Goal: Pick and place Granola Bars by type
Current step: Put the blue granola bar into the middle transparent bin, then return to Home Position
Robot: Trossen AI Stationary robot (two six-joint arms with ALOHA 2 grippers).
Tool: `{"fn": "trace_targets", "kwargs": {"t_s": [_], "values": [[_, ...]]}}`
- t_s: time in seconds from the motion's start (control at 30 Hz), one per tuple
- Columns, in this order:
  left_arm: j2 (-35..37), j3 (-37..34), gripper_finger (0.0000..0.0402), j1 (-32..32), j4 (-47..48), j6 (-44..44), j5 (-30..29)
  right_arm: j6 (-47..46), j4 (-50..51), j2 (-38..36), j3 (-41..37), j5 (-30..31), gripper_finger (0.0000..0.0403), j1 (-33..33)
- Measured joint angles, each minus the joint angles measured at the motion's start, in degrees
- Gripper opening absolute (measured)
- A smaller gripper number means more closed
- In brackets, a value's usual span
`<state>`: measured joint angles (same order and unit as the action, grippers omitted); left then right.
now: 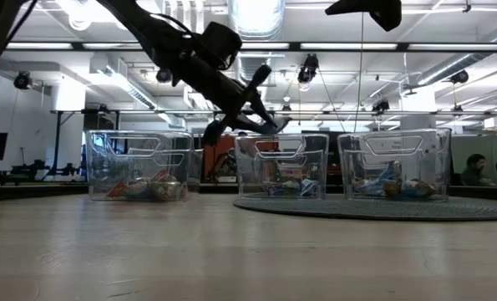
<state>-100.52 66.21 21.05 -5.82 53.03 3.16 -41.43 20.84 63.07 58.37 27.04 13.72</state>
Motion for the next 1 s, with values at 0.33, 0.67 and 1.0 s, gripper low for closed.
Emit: {"fn": "trace_targets", "kwargs": {"t_s": [0.33, 0.67, 1.0], "values": [[-1.9, 1.1, 0.0158, 0.4, 2.0, -3.6, 0.9, 0.0, 0.4, 0.0, -0.1, 1.7, 0.0224, -0.1], [6.5, 1.0, 0.0177, -0.3, 8.7, -4.7, 2.2, 0.2, 0.4, 0.0, -0.2, 1.7, 0.0224, -0.1], [20.3, -0.1, 0.0177, -5.6, 15.8, -11.5, 3.4, -0.3, 2.4, -1.3, -0.2, 0.3, 0.0224, -0.1]]}}
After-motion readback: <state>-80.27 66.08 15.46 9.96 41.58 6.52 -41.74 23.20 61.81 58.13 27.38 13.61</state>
